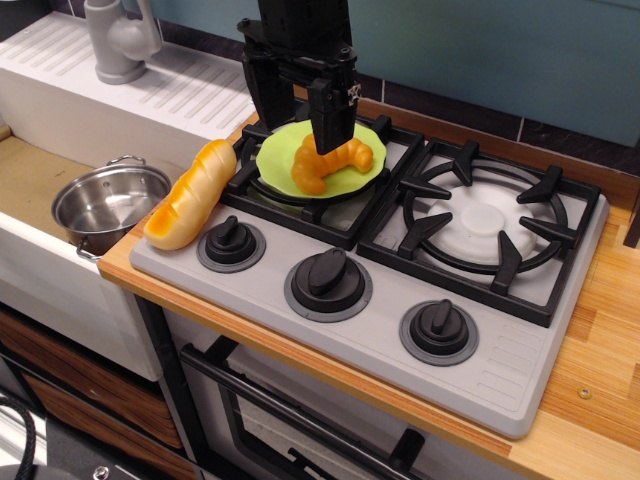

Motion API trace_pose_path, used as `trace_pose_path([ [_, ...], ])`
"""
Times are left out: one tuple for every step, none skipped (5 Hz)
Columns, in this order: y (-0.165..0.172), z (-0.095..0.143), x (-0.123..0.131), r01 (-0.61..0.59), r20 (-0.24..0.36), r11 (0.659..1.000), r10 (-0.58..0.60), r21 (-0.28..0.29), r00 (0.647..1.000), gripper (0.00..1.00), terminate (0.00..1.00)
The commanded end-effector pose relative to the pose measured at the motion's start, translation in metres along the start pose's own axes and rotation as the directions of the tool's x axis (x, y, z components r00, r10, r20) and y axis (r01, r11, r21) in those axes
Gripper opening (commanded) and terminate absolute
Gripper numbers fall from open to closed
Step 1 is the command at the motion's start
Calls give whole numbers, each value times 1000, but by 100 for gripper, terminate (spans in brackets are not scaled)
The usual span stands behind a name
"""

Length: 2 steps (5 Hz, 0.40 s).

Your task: Put crossaint on plate and bread in pot or pan in sink

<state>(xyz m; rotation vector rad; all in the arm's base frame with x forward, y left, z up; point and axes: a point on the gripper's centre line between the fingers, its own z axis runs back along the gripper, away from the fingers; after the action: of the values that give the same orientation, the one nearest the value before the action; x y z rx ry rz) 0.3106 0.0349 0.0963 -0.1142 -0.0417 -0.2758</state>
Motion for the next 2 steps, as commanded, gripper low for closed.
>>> trace_pose_path([
  [4, 26, -9, -19, 174, 993, -2, 116, 985, 100, 0],
  [12, 33, -20, -30, 239, 982, -16, 189, 971, 100, 0],
])
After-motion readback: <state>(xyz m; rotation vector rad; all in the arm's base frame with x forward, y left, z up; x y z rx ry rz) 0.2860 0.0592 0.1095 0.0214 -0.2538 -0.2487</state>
